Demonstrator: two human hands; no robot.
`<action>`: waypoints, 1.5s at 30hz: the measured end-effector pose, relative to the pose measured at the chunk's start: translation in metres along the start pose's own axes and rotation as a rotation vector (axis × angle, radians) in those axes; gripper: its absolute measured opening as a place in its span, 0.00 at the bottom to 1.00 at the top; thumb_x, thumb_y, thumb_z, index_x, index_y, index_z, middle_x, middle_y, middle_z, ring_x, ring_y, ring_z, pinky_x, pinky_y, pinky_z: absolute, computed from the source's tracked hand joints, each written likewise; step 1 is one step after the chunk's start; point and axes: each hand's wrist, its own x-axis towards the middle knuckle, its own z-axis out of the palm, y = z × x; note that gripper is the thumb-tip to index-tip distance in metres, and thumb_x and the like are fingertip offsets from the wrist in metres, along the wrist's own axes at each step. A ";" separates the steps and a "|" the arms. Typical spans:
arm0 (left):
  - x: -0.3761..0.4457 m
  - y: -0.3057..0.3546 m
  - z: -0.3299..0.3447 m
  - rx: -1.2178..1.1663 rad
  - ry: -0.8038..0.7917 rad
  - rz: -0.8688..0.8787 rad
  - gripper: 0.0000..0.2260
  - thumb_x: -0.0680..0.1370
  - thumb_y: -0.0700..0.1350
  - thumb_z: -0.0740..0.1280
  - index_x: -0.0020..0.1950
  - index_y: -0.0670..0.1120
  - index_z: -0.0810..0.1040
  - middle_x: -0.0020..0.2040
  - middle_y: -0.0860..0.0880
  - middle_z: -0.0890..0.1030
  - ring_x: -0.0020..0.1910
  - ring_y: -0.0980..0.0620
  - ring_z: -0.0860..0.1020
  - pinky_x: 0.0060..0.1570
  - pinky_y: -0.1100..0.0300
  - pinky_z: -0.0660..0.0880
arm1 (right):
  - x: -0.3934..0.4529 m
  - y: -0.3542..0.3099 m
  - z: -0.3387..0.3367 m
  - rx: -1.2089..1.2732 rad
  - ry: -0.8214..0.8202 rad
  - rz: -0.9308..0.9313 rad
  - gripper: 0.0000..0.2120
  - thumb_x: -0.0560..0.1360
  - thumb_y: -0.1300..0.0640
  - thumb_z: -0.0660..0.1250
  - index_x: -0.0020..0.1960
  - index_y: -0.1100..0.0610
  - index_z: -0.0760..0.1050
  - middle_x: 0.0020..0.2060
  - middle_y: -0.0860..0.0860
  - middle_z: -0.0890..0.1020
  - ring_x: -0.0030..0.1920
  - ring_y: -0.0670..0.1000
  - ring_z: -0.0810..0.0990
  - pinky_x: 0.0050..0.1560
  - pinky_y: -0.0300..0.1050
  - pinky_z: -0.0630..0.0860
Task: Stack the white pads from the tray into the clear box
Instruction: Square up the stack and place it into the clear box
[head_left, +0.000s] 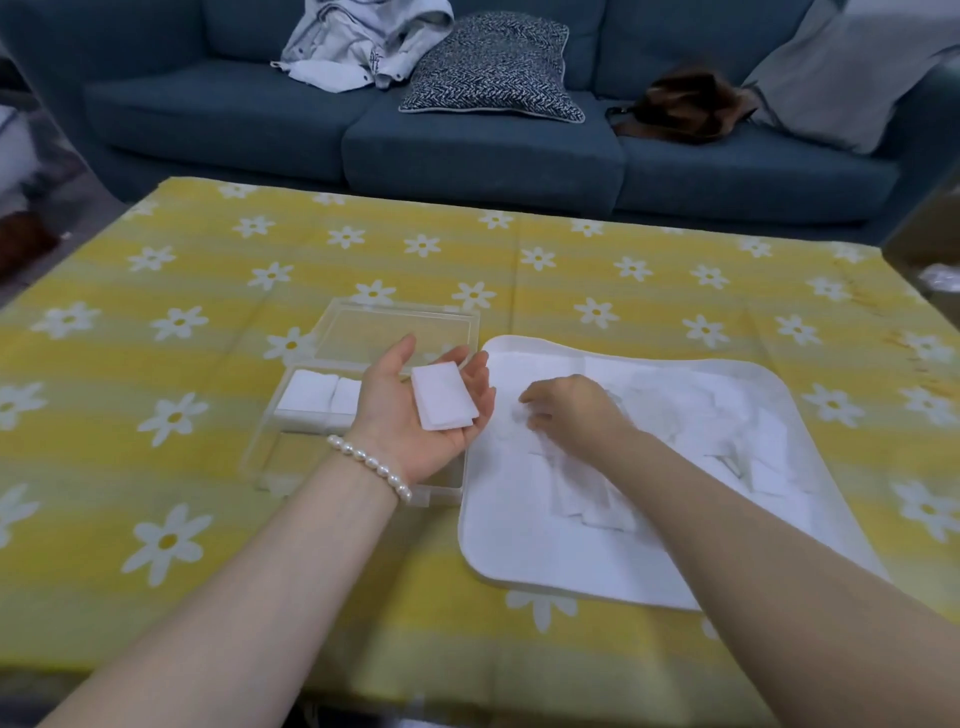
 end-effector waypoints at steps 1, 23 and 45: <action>0.000 -0.001 0.001 0.002 -0.002 -0.004 0.19 0.78 0.57 0.59 0.48 0.41 0.76 0.39 0.42 0.82 0.33 0.47 0.79 0.33 0.58 0.79 | -0.008 0.000 0.000 -0.014 0.036 -0.009 0.15 0.75 0.60 0.62 0.61 0.55 0.76 0.56 0.52 0.81 0.58 0.54 0.76 0.52 0.43 0.69; 0.004 -0.051 0.000 0.109 -0.024 -0.143 0.19 0.76 0.57 0.61 0.46 0.41 0.76 0.41 0.42 0.80 0.34 0.46 0.77 0.35 0.58 0.77 | -0.093 0.017 -0.053 1.096 0.196 0.410 0.20 0.75 0.60 0.67 0.27 0.56 0.66 0.27 0.51 0.70 0.30 0.51 0.72 0.28 0.38 0.73; 0.001 -0.090 -0.001 0.212 -0.049 -0.035 0.10 0.81 0.46 0.58 0.53 0.43 0.77 0.45 0.41 0.81 0.44 0.44 0.79 0.44 0.53 0.74 | -0.109 -0.035 -0.027 1.474 0.106 0.600 0.07 0.73 0.60 0.71 0.39 0.61 0.75 0.37 0.57 0.78 0.29 0.50 0.76 0.22 0.38 0.70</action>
